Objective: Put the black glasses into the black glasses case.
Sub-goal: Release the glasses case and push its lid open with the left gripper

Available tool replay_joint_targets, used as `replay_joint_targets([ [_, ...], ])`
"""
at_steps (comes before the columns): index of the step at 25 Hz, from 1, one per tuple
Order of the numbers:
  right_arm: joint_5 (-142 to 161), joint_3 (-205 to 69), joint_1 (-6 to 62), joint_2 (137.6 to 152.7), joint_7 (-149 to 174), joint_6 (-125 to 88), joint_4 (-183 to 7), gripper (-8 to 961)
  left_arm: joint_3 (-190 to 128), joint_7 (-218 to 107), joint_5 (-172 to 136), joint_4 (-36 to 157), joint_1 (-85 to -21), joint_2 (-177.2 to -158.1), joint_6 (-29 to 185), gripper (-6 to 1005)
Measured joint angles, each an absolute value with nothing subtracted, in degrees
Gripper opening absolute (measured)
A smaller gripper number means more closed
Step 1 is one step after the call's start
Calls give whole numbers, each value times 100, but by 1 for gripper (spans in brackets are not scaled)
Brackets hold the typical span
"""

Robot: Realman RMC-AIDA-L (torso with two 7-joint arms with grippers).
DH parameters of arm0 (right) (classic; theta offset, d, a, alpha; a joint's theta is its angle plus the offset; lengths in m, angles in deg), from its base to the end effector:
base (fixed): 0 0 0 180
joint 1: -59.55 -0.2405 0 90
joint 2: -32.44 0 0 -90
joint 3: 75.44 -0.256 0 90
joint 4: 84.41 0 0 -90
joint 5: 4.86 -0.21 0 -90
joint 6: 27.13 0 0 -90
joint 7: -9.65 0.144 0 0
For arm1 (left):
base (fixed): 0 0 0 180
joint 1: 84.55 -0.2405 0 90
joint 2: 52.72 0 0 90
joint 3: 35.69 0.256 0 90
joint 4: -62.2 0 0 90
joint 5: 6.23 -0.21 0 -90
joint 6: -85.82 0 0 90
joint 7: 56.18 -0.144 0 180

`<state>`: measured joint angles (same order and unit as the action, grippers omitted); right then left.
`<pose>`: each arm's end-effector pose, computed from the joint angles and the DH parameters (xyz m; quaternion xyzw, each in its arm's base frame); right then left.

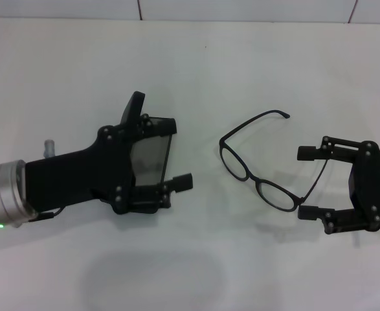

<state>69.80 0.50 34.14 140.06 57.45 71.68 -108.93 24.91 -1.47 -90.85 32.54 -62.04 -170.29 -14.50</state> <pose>0.2642 0.2830 0.0151 -0.9395 -0.0104 0.3325 0.0813 -0.2436 0.2727 -0.0133 -0.9115 -0.0506 -0.3963 0.0971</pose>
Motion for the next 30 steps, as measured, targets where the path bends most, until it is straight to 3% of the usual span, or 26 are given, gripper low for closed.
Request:
replay_joint_targets([
  [14, 6985, 50, 3490, 14060, 5748, 7199, -10893, 841, 2383, 195, -9130, 3165, -6270, -17047, -1385, 878],
  [21, 6985, 52, 3496, 14102, 5782, 7215, -10893, 842, 1859, 2969, -9978, 1652, -6323, -16959, -390, 877],
  [26, 6985, 62, 3517, 14137, 5785, 7219, -10893, 842, 1867, 4362, -11349, 643, -6346, -17208, 273, 876],
  [30, 6984, 57, 3556, 14162, 5786, 7219, -10893, 842, 2118, 4977, -11870, 440, -6328, -17245, 660, 876],
])
